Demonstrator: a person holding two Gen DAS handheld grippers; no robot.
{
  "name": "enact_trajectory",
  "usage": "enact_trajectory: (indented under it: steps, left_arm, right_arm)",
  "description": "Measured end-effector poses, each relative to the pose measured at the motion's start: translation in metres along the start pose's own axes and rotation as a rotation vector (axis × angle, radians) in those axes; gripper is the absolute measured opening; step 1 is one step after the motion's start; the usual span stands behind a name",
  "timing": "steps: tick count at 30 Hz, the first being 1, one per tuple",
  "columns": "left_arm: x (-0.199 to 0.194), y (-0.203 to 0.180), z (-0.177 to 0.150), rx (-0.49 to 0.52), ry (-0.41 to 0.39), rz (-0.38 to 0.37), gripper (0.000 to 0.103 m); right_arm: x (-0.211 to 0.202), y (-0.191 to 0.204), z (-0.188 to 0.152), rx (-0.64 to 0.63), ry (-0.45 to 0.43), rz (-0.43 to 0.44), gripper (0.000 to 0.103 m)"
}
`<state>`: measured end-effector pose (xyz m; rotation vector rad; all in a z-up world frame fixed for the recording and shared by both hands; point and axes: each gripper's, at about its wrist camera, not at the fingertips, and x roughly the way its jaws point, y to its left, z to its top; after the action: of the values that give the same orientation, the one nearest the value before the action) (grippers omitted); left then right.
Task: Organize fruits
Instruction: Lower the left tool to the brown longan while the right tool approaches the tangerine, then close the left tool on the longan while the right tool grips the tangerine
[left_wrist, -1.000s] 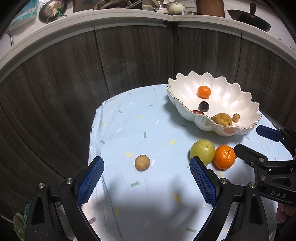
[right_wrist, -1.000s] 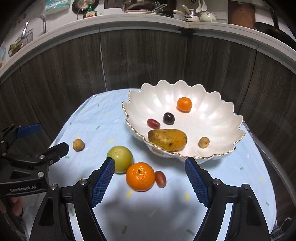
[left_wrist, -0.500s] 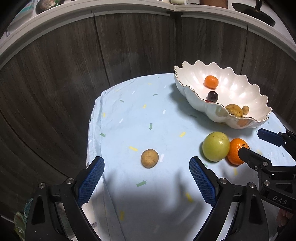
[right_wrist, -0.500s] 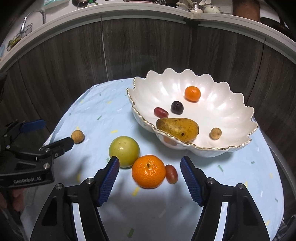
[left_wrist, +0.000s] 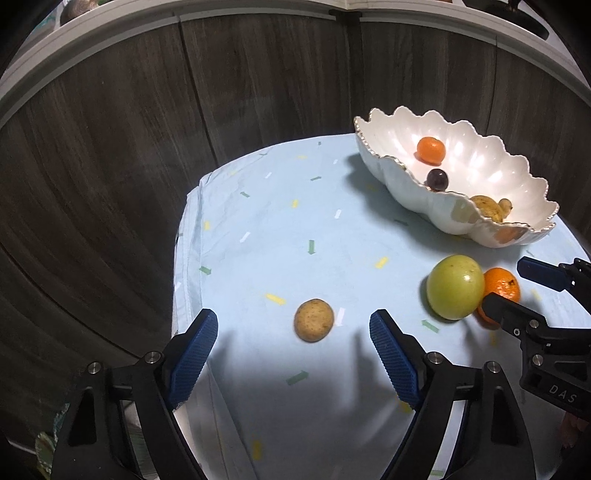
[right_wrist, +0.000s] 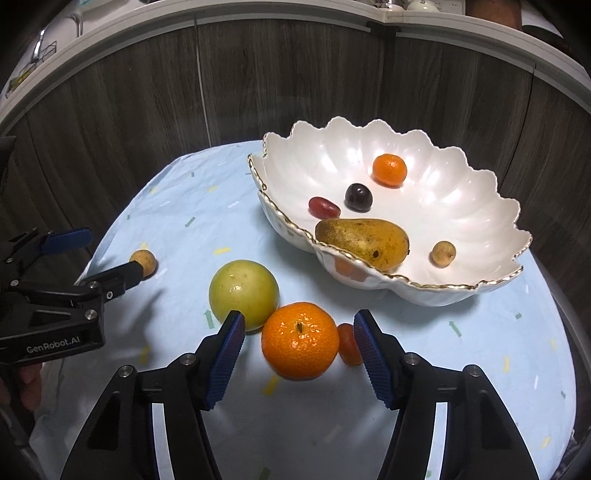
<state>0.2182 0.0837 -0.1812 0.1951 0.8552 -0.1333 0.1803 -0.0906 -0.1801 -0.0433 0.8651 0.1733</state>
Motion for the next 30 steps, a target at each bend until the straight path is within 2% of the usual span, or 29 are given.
enact_trajectory:
  steps: [10, 13, 15, 20, 24, 28, 30]
  left_arm:
    - [0.019, 0.001, 0.003, 0.029, 0.029, -0.024, 0.064]
    - [0.025, 0.000, 0.002, 0.036, 0.043, -0.040, 0.055]
    - [0.029, -0.002, 0.001, 0.046, 0.054, -0.048, 0.045]
    - [0.034, -0.003, 0.000, 0.035, 0.064, -0.062, 0.040]
    - [0.033, -0.004, 0.000, 0.036, 0.056, -0.075, 0.031]
    - [0.031, -0.007, -0.001, 0.044, 0.047, -0.081, 0.026]
    - [0.031, -0.006, -0.001, 0.035, 0.047, -0.087, 0.026]
  right_arm:
    - [0.003, 0.005, 0.001, 0.004, -0.010, 0.012, 0.058]
    - [0.004, 0.004, 0.001, 0.006, -0.007, 0.013, 0.058]
    - [0.004, 0.004, 0.000, 0.002, -0.005, 0.010, 0.058]
    - [0.006, 0.005, -0.001, -0.008, -0.004, -0.005, 0.059]
    - [0.014, 0.003, -0.004, -0.008, 0.020, -0.018, 0.058]
    - [0.014, 0.000, -0.005, -0.002, 0.014, -0.019, 0.049]
    - [0.013, 0.000, -0.005, -0.003, 0.011, -0.019, 0.049]
